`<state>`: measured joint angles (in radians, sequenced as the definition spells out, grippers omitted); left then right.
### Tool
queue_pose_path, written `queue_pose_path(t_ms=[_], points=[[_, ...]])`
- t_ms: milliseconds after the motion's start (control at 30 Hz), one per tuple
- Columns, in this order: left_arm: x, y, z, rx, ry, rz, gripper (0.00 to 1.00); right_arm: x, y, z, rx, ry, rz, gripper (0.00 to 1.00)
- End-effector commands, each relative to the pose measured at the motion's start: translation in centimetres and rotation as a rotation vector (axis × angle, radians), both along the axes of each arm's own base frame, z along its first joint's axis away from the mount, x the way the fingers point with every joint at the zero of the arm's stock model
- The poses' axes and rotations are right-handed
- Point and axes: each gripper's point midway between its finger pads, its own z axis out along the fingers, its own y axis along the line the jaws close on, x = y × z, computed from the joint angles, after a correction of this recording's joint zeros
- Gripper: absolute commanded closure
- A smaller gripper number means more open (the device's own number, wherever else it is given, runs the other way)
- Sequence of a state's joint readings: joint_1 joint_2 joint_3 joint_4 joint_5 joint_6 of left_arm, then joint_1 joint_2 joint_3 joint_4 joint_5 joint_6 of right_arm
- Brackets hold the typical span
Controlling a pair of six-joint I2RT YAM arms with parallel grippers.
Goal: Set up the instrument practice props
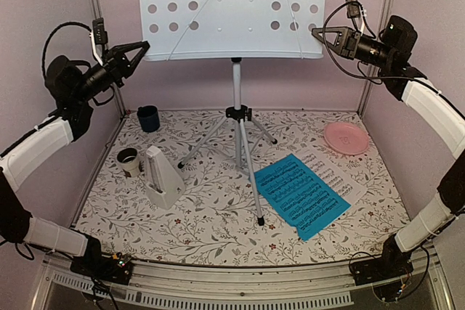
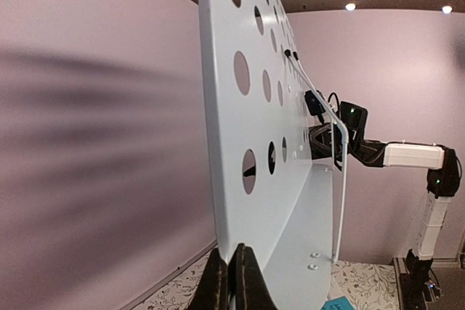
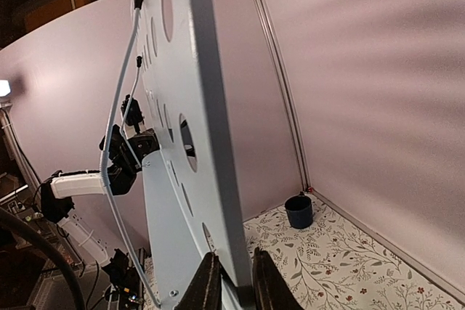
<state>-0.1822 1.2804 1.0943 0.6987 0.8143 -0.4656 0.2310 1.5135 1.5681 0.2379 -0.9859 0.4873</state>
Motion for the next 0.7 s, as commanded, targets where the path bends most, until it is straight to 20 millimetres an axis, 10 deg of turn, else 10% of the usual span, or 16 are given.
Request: queue_pose_path(t_ms=[0, 500, 667], points=[[3.1, -1.5, -8.4, 0.071, 0.26, -0.011, 1.0, -0.8, 0.5, 1.5, 0.004, -0.038, 0.025, 0.85], [3.6, -1.7, -9.3, 0.085, 0.268, -0.009, 1.0, -1.4, 0.5, 1.8, 0.004, -0.043, 0.03, 0.82], [2.9, -1.3, -6.0, 0.079, 0.217, 0.021, 0.84, -1.8, 0.2, 2.3, 0.004, -0.054, 0.017, 0.45]])
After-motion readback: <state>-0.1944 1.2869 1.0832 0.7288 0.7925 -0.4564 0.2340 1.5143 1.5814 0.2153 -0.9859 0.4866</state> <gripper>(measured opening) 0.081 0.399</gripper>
